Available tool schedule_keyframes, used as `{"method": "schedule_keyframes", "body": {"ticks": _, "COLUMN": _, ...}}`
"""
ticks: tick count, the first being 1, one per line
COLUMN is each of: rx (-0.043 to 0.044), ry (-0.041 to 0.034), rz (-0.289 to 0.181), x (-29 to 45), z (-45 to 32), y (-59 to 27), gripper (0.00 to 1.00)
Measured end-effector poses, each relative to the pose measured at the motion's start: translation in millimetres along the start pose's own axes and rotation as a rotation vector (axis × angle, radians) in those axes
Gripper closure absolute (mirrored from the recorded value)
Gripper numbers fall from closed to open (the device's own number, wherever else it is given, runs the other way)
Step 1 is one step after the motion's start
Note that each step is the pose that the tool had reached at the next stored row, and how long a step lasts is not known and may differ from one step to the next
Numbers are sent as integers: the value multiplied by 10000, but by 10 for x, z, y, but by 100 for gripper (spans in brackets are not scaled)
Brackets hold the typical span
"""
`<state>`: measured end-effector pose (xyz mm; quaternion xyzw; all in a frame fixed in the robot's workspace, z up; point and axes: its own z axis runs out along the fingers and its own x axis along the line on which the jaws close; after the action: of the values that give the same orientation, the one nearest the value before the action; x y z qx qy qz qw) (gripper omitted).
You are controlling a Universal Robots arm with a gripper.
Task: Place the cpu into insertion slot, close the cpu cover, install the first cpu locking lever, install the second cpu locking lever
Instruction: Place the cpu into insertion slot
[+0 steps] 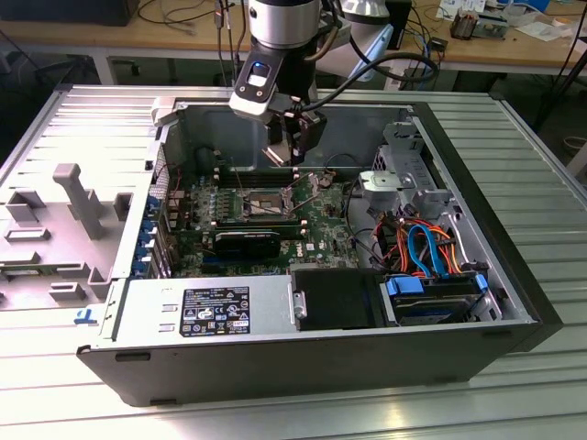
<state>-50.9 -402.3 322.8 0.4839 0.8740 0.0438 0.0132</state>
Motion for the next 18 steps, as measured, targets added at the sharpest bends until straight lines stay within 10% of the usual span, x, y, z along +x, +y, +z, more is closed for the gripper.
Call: {"method": "schedule_keyframes", "body": {"ticks": 18, "rx": -5, "ry": -23, "rz": 253, "x": 0, "z": 11, "y": -1, "gripper": 45}}
